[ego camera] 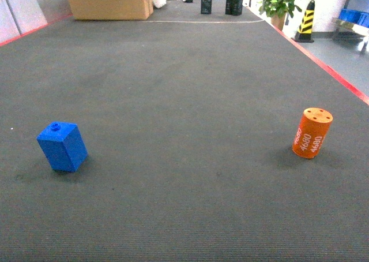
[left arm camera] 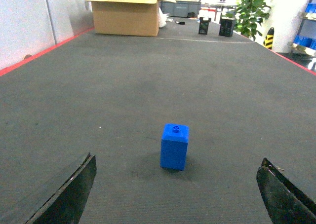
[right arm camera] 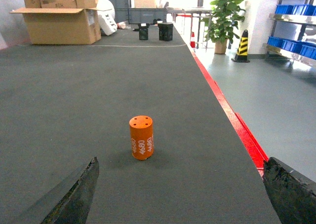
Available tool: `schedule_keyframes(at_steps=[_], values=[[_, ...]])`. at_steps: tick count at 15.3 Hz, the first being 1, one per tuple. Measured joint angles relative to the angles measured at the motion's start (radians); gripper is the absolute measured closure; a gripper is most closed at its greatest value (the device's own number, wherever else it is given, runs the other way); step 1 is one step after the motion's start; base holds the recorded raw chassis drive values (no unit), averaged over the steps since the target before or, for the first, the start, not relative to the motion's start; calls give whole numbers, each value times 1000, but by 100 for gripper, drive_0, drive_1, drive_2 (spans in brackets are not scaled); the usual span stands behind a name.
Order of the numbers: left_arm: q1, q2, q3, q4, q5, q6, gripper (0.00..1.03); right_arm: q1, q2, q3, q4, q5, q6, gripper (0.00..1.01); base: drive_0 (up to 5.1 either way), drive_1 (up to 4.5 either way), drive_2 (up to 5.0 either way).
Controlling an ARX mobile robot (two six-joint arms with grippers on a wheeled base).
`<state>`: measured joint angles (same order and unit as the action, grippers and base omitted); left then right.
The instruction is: Sort blue parts and orange caps into right shelf containers
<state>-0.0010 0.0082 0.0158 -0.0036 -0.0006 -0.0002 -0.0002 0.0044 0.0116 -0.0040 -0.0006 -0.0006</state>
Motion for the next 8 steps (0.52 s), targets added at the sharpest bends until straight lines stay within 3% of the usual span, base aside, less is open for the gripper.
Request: schedule_keyframes(at_steps=[8], values=[[0, 0, 0, 0, 0, 0, 5, 0, 0, 0, 0, 0, 0, 3, 0, 0, 0]])
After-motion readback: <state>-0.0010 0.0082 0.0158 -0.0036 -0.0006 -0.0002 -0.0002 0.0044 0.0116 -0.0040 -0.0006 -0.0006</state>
